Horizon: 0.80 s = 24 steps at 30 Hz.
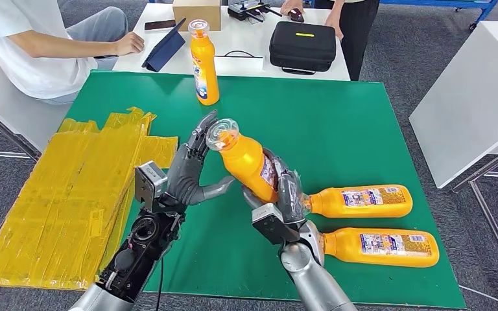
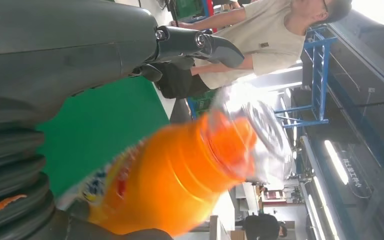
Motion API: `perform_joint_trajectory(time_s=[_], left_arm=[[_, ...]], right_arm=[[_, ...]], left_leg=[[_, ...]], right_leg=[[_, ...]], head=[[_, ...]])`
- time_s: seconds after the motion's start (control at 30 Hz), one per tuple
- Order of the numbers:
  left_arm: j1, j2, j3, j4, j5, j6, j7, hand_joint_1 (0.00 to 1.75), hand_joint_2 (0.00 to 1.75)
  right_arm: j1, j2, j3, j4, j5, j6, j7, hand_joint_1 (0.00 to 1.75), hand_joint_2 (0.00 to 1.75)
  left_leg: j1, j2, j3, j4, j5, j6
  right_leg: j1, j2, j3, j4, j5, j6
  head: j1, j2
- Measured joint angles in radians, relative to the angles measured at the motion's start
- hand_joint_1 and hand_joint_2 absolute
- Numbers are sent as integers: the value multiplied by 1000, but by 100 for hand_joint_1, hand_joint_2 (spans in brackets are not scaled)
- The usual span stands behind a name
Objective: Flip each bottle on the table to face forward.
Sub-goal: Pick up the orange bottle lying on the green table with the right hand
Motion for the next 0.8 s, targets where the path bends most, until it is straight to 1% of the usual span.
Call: perform_joint_trajectory(time_s=[0.17,0.43,0.8], left_arm=[[-4,-6,-4,7,6,-8,4,0,175],[-28,-16,-14,24,25,-18,16,0,175],[-44,-18,-14,42,38,-26,19,0,175]], right_arm=[[-18,4,56,33,0,-34,0,175,175],[-50,19,111,75,-3,-65,0,175,175],[-72,31,125,106,-2,-67,0,175,175]], left_leg=[[0,0,0,0,0,0],[0,0,0,0,0,0],[0,0,0,0,0,0]], right_leg=[[0,0,0,0,0,0],[0,0,0,0,0,0],[0,0,0,0,0,0]], head=[[0,0],[0,0],[0,0]])
